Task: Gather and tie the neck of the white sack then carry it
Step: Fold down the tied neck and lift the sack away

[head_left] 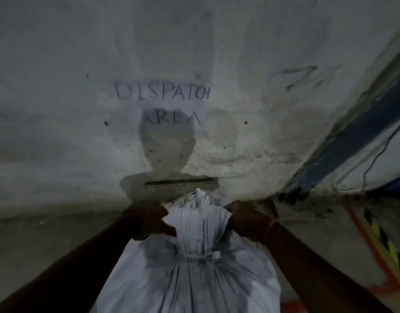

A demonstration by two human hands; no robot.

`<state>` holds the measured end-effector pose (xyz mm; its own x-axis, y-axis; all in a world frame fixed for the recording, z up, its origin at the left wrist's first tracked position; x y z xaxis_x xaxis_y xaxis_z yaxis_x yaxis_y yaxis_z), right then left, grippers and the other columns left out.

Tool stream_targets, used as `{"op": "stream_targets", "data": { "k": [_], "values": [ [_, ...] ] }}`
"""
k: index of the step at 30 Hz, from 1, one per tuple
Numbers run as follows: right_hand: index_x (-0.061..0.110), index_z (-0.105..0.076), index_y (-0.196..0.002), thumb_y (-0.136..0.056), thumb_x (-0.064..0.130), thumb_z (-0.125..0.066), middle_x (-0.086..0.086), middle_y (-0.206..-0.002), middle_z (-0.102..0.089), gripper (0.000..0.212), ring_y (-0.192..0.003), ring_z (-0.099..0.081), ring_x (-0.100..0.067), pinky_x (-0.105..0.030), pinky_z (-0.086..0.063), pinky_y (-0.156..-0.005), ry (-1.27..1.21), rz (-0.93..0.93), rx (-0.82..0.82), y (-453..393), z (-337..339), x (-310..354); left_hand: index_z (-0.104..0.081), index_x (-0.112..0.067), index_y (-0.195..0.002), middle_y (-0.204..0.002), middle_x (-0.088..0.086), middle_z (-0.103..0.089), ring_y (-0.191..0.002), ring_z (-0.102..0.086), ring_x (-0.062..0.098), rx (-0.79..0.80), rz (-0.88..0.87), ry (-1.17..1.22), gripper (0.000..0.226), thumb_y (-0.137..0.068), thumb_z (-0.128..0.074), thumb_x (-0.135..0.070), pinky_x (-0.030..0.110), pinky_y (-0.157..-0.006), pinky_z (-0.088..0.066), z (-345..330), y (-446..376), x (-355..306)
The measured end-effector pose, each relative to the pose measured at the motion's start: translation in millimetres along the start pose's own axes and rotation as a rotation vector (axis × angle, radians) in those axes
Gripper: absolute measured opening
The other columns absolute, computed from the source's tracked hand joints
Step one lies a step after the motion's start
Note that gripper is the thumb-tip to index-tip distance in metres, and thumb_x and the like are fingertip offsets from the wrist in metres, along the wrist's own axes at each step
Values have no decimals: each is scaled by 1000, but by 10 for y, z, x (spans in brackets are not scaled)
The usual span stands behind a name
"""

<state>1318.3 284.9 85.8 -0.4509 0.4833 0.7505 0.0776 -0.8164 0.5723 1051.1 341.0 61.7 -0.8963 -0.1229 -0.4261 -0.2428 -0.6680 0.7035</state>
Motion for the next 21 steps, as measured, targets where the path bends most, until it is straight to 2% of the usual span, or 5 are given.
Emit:
{"op": "stream_targets", "data": {
  "k": [5,9,11,14,21],
  "values": [
    [20,-62,-64,-89,0,-68,15,-43,-62,32,-38,-53,6,-12,-40,-40,15,32,109,-708,-239,-690,-29,-17,-155,-161,2,-25,-141,-34,20,105,96,167,97,-77,-82,-43,21,-100,-34,-660,-862,383],
    [18,-61,-59,-87,-1,-70,15,-39,-59,35,-37,-50,7,-11,-39,-42,72,47,94,-1297,-546,-1316,-33,-21,-153,-148,5,-42,-106,-52,14,106,128,226,102,-69,-89,-41,29,-82,-53,-1019,-1498,789],
    [12,-67,-66,-90,4,-66,11,-49,-65,25,-45,-56,4,-21,-46,-51,50,76,34,-1451,-684,-1471,-35,-22,-152,-149,4,-43,-122,-52,23,76,102,251,113,-58,-92,-49,41,-103,-50,-1039,-1618,940],
    [4,-75,-98,-94,10,-59,-10,-92,-76,17,-86,-70,-23,-40,-57,-76,-45,134,-94,-1727,-904,-1625,-50,-18,-142,-132,2,-60,-116,-59,21,55,-6,392,75,-77,-85,-29,33,-95,-53,-1082,-1793,1156],
    [2,-73,-107,-87,3,-67,-17,-102,-74,20,-98,-66,-25,-29,-49,-83,100,222,-172,-1831,-874,-1746,-70,-13,-116,-107,-6,-71,-94,-62,-3,-126,-196,292,39,-80,-83,-22,18,-89,-54,-1114,-1773,1082]
  ]
}}
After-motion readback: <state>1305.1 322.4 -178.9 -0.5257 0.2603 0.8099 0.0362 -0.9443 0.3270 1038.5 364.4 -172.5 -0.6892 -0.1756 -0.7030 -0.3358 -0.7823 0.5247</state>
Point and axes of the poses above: each hand's wrist, its own y-axis away from the middle knuckle, its own z-axis out of the back of the hand, x = y × z, the point moved 3 cm from there along -y, towards the middle knuckle
